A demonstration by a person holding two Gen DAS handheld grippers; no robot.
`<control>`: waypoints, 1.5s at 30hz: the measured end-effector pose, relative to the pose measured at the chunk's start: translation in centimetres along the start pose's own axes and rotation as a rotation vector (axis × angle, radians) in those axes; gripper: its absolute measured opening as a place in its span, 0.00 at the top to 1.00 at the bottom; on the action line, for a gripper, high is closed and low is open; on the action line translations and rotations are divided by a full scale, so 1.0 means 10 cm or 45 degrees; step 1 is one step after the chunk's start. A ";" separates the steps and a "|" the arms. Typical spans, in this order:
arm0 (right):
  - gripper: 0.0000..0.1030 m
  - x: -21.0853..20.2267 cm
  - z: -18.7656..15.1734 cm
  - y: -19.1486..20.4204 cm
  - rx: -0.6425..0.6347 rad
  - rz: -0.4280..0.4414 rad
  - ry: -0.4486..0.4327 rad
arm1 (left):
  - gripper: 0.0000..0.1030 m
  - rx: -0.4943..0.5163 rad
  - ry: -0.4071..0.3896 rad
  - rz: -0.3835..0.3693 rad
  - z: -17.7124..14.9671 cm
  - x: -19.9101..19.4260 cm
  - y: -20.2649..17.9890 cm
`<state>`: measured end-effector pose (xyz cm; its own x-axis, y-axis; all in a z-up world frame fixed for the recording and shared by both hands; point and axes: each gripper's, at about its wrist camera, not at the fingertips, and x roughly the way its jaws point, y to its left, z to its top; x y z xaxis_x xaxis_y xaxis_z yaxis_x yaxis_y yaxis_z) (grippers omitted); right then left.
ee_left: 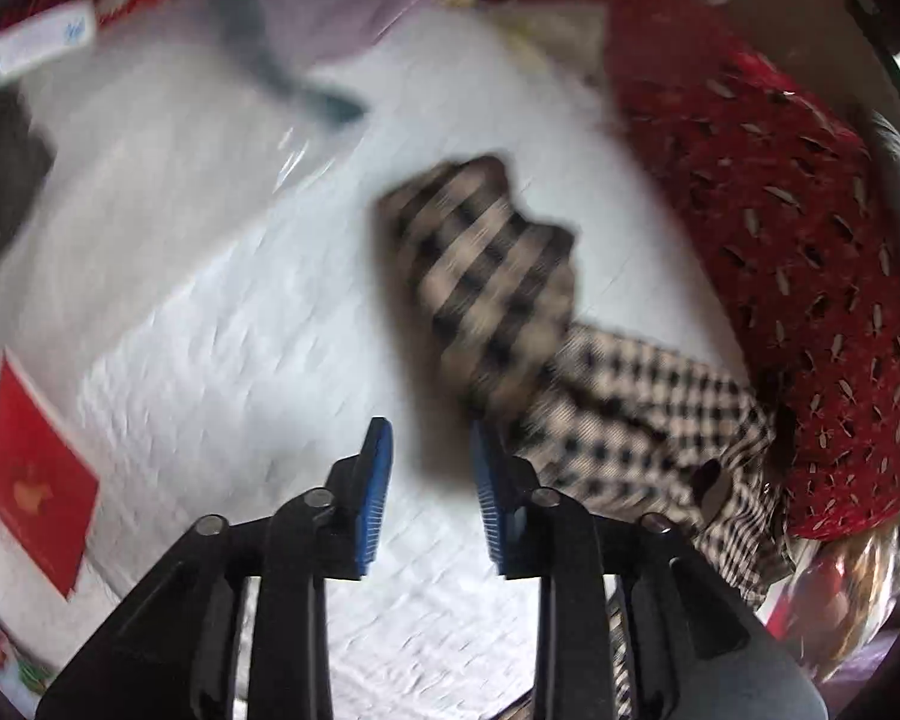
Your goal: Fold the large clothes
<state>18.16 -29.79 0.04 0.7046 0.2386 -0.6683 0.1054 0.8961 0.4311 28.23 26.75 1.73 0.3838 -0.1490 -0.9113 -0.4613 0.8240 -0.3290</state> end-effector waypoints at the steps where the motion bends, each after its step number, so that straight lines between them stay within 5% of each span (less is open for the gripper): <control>1: 0.47 0.01 0.00 0.01 -0.001 -0.001 0.000 | 0.51 0.041 0.002 0.030 0.04 0.00 -0.12; 6: 0.47 -0.01 0.00 -0.01 0.001 0.002 0.000 | 0.45 0.258 0.008 0.303 0.23 0.32 -0.70; 10: 0.47 -0.01 0.00 -0.01 0.010 0.016 -0.002 | 0.45 0.314 0.082 0.505 0.30 0.71 -0.74; 12: 0.47 0.00 0.00 -0.01 0.018 0.023 -0.003 | 0.70 0.271 0.114 0.511 0.30 0.81 -0.65; 13: 0.47 -0.01 0.00 -0.02 0.021 0.027 -0.003 | 0.96 0.215 0.114 0.479 0.31 0.81 -0.55; 18: 0.47 0.01 0.02 -0.01 0.023 0.018 0.010 | 0.97 0.011 -0.058 0.172 0.33 0.27 -0.20; 21: 0.48 0.02 0.08 0.04 0.003 -0.021 0.054 | 0.97 0.009 -0.125 -0.061 0.30 -0.08 -0.20; 25: 0.48 0.01 0.23 0.13 0.009 -0.087 0.170 | 0.97 0.074 -0.154 -0.232 0.16 -0.36 -0.46; 29: 0.48 -0.15 0.33 -0.01 0.088 -0.101 0.217 | 0.97 0.167 -0.130 -0.335 -0.07 -0.53 -0.93; 37: 0.42 -0.40 0.34 -0.52 0.093 -0.302 0.309 | 0.97 0.421 -0.021 -0.495 -0.74 -0.71 -2.03; 45: 0.40 -0.48 0.15 -0.74 0.120 -0.197 0.284 | 0.97 0.533 0.138 -0.531 -1.36 -0.27 -2.82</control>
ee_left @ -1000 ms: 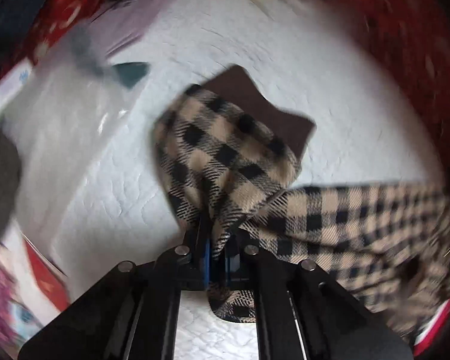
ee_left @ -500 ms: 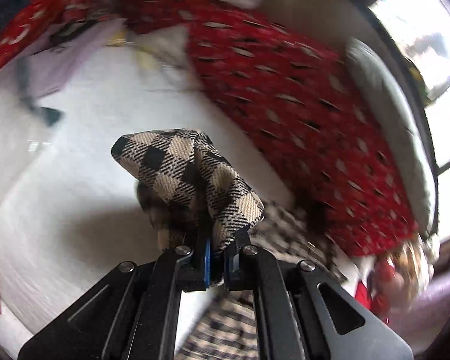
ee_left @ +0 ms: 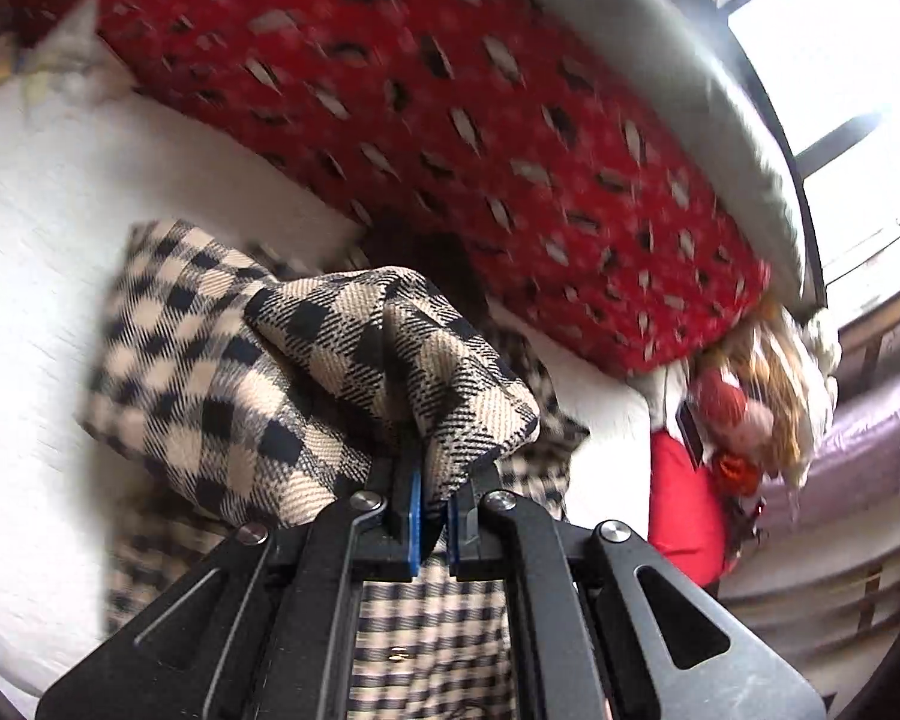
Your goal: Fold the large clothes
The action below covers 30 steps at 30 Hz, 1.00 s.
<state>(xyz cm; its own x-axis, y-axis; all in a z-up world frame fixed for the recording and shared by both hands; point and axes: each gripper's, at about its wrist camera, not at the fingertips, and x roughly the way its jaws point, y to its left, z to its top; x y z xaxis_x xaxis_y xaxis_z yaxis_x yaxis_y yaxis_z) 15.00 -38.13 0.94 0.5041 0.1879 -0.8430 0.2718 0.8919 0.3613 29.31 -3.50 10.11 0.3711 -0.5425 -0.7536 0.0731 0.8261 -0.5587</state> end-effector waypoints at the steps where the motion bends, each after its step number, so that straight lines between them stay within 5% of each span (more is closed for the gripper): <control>1: 0.39 0.00 -0.01 0.00 -0.013 0.002 -0.003 | 0.97 0.002 0.040 -0.004 -0.04 0.17 -0.05; 5: 0.36 -0.01 -0.05 0.03 -0.047 0.015 -0.014 | 0.97 0.024 0.145 0.006 -0.28 0.64 -0.12; 9: 0.34 -0.02 -0.09 0.01 -0.065 0.030 -0.023 | 0.96 0.039 0.244 0.126 -0.52 1.05 -0.06; 13: 0.34 -0.04 -0.10 0.04 -0.086 0.014 -0.014 | 0.92 0.001 0.311 0.104 -0.59 1.07 0.06; 16: 0.33 -0.11 -0.03 0.03 -0.012 0.040 -0.012 | 0.82 -0.013 0.277 -0.035 -0.57 0.72 0.16; 19: 0.33 -0.26 0.12 0.05 0.100 0.212 -0.109 | 0.52 -0.036 0.161 -0.106 -0.60 0.29 0.39; 23: 0.30 -0.09 0.33 0.27 0.185 0.445 -0.021 | 0.52 -0.099 0.082 -0.058 -0.67 0.04 0.82; 27: 0.30 0.35 0.37 0.55 0.259 0.415 0.135 | 0.52 -0.218 0.077 0.023 -0.68 0.12 1.18; 30: 0.39 0.53 0.34 0.81 0.239 0.480 0.134 | 0.52 -0.314 0.098 0.027 -0.66 0.24 1.36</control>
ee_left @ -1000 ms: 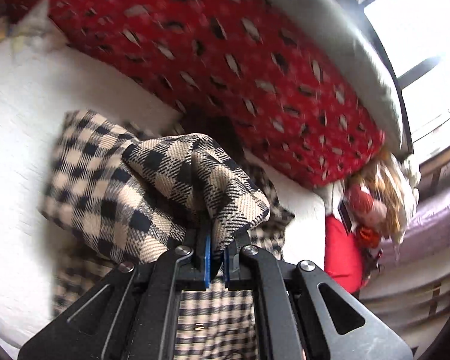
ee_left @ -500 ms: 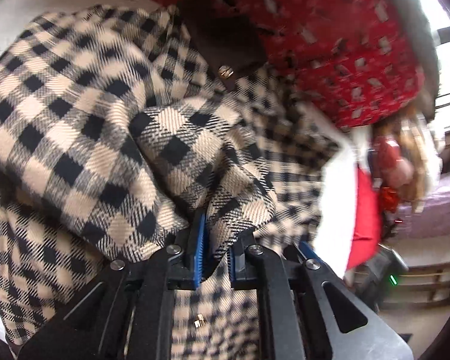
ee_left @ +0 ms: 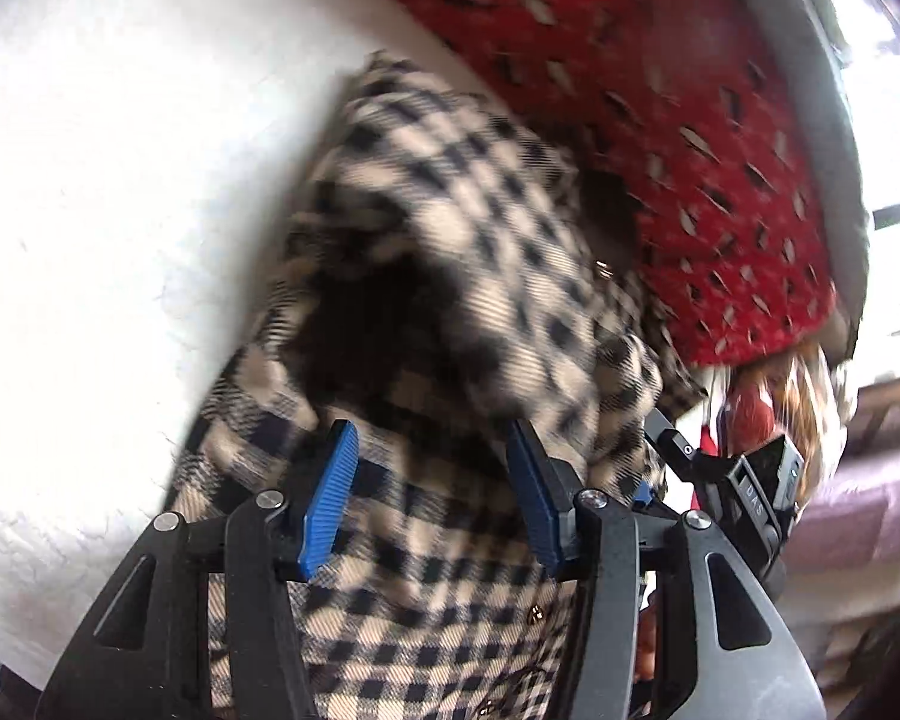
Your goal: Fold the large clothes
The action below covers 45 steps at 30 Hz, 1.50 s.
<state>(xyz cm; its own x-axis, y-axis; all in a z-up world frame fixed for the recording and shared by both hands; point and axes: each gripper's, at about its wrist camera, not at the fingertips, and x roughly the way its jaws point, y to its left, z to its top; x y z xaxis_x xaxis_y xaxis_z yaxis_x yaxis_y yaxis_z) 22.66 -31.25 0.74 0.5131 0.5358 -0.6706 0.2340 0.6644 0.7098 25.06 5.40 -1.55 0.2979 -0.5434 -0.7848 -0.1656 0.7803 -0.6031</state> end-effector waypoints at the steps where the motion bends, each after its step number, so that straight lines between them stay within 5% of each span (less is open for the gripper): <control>1: 0.49 0.04 0.00 0.05 -0.010 -0.012 -0.016 | 0.52 -0.014 0.006 0.009 0.00 0.04 0.02; 2: 0.58 0.05 0.01 0.07 -0.002 -0.003 -0.035 | 0.52 -0.022 0.014 0.019 0.00 0.09 0.04; 3: 0.83 0.01 0.02 0.07 0.024 0.029 -0.063 | 0.52 -0.022 0.018 0.024 0.00 0.11 0.05; 4: 0.89 -0.07 0.01 0.06 0.043 0.066 -0.105 | 0.52 -0.019 0.016 0.023 -0.01 0.11 0.07; 6: 0.89 -0.33 0.04 0.05 0.019 0.090 -0.240 | 0.52 -0.001 0.004 0.028 -0.02 0.10 0.07; 9: 0.89 -0.67 0.12 -0.12 0.010 -0.078 -0.385 | 0.52 -0.012 0.001 0.026 -0.02 0.13 0.11; 12: 0.89 -0.65 0.19 -0.53 0.107 -0.277 -0.280 | 0.53 -0.040 0.001 0.003 -0.02 0.08 0.21; 15: 0.81 -0.74 0.15 -0.81 0.222 -0.105 -0.261 | 0.54 -0.063 0.005 -0.011 -0.02 0.02 0.25; 18: 0.53 -0.76 0.16 -0.84 0.263 -0.018 -0.307 | 0.54 -0.055 -0.007 -0.059 -0.02 -0.05 0.15; 21: 0.51 -0.69 0.23 -0.84 0.303 -0.021 -0.294 | 0.54 0.022 -0.034 -0.065 0.01 -0.10 -0.07; 24: 0.68 -0.72 0.33 -0.75 0.280 0.022 -0.325 | 0.54 0.068 -0.067 -0.016 0.11 -0.08 -0.22; 28: 0.62 -0.71 0.46 -0.66 0.279 -0.013 -0.317 | 0.54 0.001 -0.019 0.041 0.26 0.11 -0.15; 30: 0.47 -0.72 0.47 -0.75 0.331 -0.014 -0.355 | 0.54 -0.018 -0.010 0.085 0.29 0.19 -0.09; 35: 0.47 -0.54 0.48 -0.79 0.268 -0.070 -0.318 | 0.63 -0.036 -0.031 0.130 0.34 0.22 -0.05; 36: 0.62 -0.46 0.53 -0.67 0.179 -0.057 -0.249 | 0.66 -0.033 -0.031 0.146 0.35 0.21 -0.05; 37: 0.93 -0.41 0.56 -0.53 0.079 -0.034 -0.185 | 0.72 -0.023 -0.030 0.172 0.36 0.23 -0.06; 40: 0.96 -0.74 0.48 -0.13 -0.159 0.019 -0.371 | 0.75 0.022 -0.037 0.197 0.36 0.24 -0.08; 42: 0.96 -0.97 0.44 -0.11 -0.153 0.019 -0.490 | 0.77 0.046 -0.039 0.215 0.35 0.25 -0.09; 45: 0.96 -0.96 0.48 -0.40 -0.054 -0.126 -0.427 | 0.77 0.058 -0.043 0.218 0.37 0.27 -0.14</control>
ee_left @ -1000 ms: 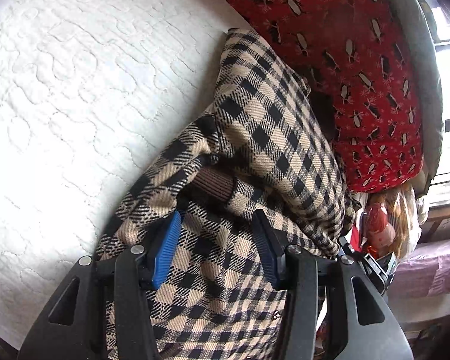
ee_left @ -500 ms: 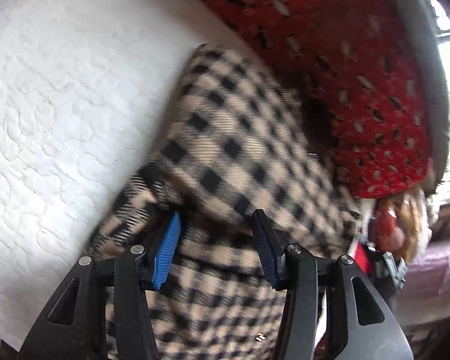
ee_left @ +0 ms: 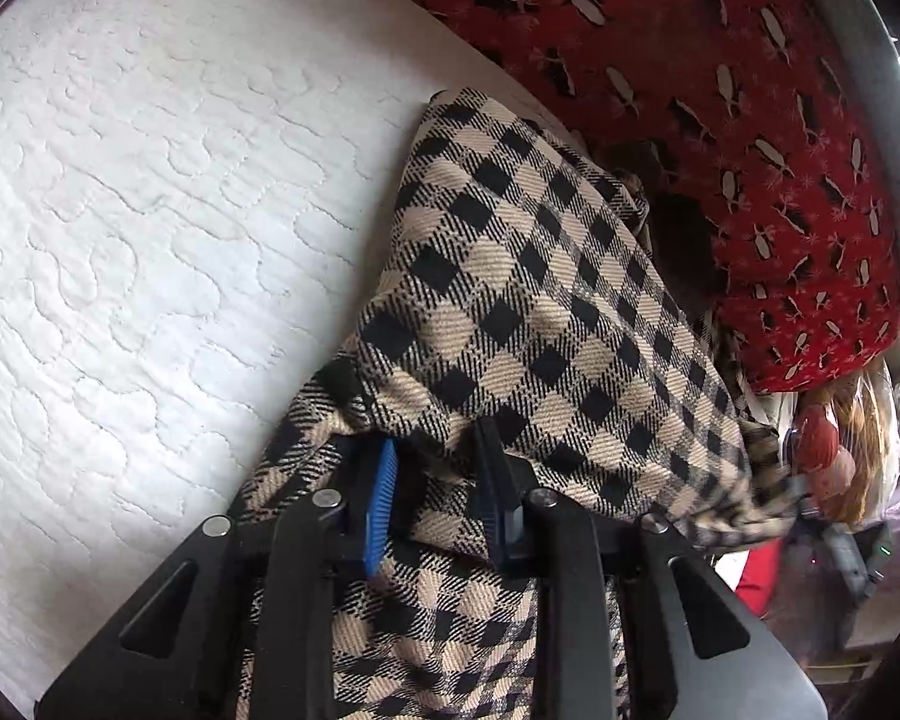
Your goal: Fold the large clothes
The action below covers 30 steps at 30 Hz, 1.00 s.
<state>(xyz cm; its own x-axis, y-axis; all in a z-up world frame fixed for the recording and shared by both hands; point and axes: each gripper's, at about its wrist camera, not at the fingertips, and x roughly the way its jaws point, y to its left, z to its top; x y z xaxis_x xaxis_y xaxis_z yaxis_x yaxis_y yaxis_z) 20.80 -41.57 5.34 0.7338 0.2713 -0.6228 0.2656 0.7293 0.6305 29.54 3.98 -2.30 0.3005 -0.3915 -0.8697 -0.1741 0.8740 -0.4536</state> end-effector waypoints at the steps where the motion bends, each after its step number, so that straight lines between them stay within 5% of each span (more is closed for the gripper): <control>1: 0.96 0.09 -0.03 -0.11 0.007 -0.117 0.069 | 0.77 0.008 -0.001 0.000 -0.01 -0.01 0.00; 3: 0.96 0.15 -0.08 -0.26 0.056 -0.146 0.138 | 0.77 0.021 0.000 0.002 -0.06 -0.07 0.01; 7: 0.85 -0.16 -0.10 -0.26 0.129 0.023 -0.068 | 0.77 0.084 -0.014 -0.084 -0.22 -0.27 -0.11; 8: 0.76 -0.19 -0.09 -0.21 0.110 0.026 -0.099 | 0.76 0.115 -0.029 -0.094 -0.25 -0.31 -0.18; 9: 0.46 -0.17 -0.10 -0.16 0.079 -0.013 -0.105 | 0.76 0.144 -0.039 -0.092 -0.27 -0.33 -0.25; 10: 0.27 -0.07 -0.10 -0.11 0.045 -0.078 -0.074 | 0.76 0.178 -0.041 -0.091 -0.27 -0.34 -0.35; 12: 0.31 0.17 -0.14 -0.11 -0.001 -0.140 0.031 | 0.76 0.199 -0.031 -0.101 -0.26 -0.31 -0.45; 13: 0.42 0.32 -0.17 -0.12 -0.007 -0.136 0.116 | 0.76 0.200 -0.021 -0.087 -0.23 -0.26 -0.49; 14: 0.62 0.42 -0.20 -0.13 -0.012 -0.155 0.180 | 0.76 0.203 -0.019 -0.070 -0.20 -0.22 -0.51; 15: 0.94 0.43 -0.22 -0.12 -0.025 -0.160 0.185 | 0.76 0.210 -0.023 -0.029 -0.17 -0.18 -0.52; 17: 0.95 0.19 -0.21 -0.10 -0.026 -0.035 0.042 | 0.76 0.199 -0.030 0.063 -0.11 -0.09 -0.47; 19: 0.95 -0.03 -0.22 -0.10 -0.040 -0.025 -0.081 | 0.76 0.134 0.006 0.071 -0.06 0.02 -0.29; 21: 0.95 0.05 -0.25 -0.21 -0.038 -0.130 -0.027 | 0.78 0.077 0.015 0.034 -0.02 0.07 -0.18; 23: 0.94 0.38 -0.34 -0.38 -0.025 -0.231 0.250 | 0.79 0.061 0.033 0.016 0.00 0.05 -0.15; 27: 0.84 -0.07 -0.33 -0.22 -0.056 -0.239 0.073 | 0.78 0.103 0.053 -0.005 -0.12 -0.12 -0.17; 30: 0.78 -0.32 -0.44 -0.08 -0.127 -0.129 -0.024 | 0.66 0.187 0.056 -0.025 -0.36 -0.19 -0.25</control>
<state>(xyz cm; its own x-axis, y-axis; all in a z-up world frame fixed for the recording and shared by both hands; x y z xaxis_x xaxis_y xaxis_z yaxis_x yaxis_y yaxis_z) 15.51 -40.25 4.86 0.7184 0.1822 -0.6713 0.2758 0.8114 0.5154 26.05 1.53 -0.17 0.2604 -0.4186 -0.8700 -0.0283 0.8974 -0.4402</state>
